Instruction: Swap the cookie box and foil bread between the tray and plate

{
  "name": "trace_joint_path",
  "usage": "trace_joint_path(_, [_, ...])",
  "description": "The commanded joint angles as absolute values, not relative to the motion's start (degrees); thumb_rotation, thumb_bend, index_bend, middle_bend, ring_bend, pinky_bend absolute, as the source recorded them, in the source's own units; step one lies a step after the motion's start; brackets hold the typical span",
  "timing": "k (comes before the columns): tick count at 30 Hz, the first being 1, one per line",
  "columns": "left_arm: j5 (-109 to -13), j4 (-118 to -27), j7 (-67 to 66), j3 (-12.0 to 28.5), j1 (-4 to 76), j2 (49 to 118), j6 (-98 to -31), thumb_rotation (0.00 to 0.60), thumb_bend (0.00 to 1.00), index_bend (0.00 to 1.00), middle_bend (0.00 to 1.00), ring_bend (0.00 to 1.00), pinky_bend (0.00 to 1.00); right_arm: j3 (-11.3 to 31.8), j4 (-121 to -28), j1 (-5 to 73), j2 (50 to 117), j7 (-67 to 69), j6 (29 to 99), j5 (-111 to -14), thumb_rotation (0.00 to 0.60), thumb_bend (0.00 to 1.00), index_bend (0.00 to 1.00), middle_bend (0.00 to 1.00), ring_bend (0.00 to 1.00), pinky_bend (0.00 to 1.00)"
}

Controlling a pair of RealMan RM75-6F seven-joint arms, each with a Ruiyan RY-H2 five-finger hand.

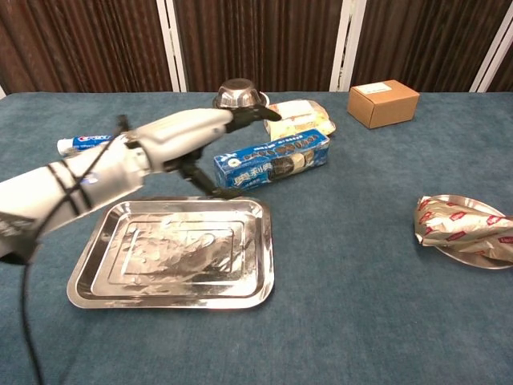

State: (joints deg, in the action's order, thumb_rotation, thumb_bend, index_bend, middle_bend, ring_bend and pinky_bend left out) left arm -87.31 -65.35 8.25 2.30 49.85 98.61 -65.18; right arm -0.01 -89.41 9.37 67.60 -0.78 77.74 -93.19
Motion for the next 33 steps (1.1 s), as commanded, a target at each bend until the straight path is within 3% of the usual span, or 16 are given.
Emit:
trace_joint_path(1, [-85.59,-77.09,0.55,-3.67,37.82,87.43,-73.81,0.6,0.29,0.0,0.0,0.0,0.0,2.24,-91.0,14.94,69.41,-6.26,66.58,-86.71,0.6,0.17,0.06,0.0,0.0,0.05])
trace_joint_path(3, [-84.8,-77.59,1.11,-4.17,36.33,86.16,-73.77,0.6,0.29,0.0,0.0,0.0,0.0,2.79,-91.06,16.51,69.92,-7.71,62.95,-83.87,0.6,0.18,0.1,0.02,0.0,0.1])
trace_joint_path(6, [-84.17,-77.7,1.75,-4.24,34.7,84.53,-73.61,0.6,0.29,0.0,0.0,0.0,0.0,3.94,-90.07,17.64,71.84,-9.32,61.28,-80.43,0.6,0.21,0.24,0.11,0.01,0.21])
trace_joint_path(9, [-84.26,-77.47,2.39,-3.94,33.92,83.78,-73.56,0.6,0.29,0.0,0.0,0.0,0.0,4.49,-88.63,18.15,73.65,-10.47,60.94,-78.6,0.6,0.29,0.42,0.25,0.13,0.33])
trace_joint_path(15, [-84.77,-76.51,3.52,-3.07,32.7,83.19,-73.21,0.6,0.3,0.0,0.0,0.0,0.0,5.22,-85.67,20.26,76.57,-12.89,58.2,-74.98,0.6,0.3,0.52,0.32,0.21,0.38])
trace_joint_path(23, [-84.44,-75.38,4.24,-1.76,31.7,83.14,-71.99,0.6,0.31,0.0,0.0,0.0,0.0,5.49,-83.53,21.43,78.85,-14.73,57.72,-72.52,0.6,0.39,0.81,0.55,0.49,0.59])
trace_joint_path(28, [-84.89,-75.16,3.94,-1.1,31.29,83.13,-71.74,0.6,0.31,0.0,0.0,0.0,0.0,5.8,-85.38,21.12,78.23,-13.69,60.6,-74.02,0.6,0.45,0.9,0.61,0.57,0.65])
trace_joint_path(33, [-84.46,-74.98,3.65,-0.22,30.69,82.92,-71.6,0.6,0.32,0.0,0.0,0.0,0.0,5.23,-90.42,20.03,75.66,-12.12,65.49,-78.9,0.6,0.48,0.91,0.63,0.58,0.65])
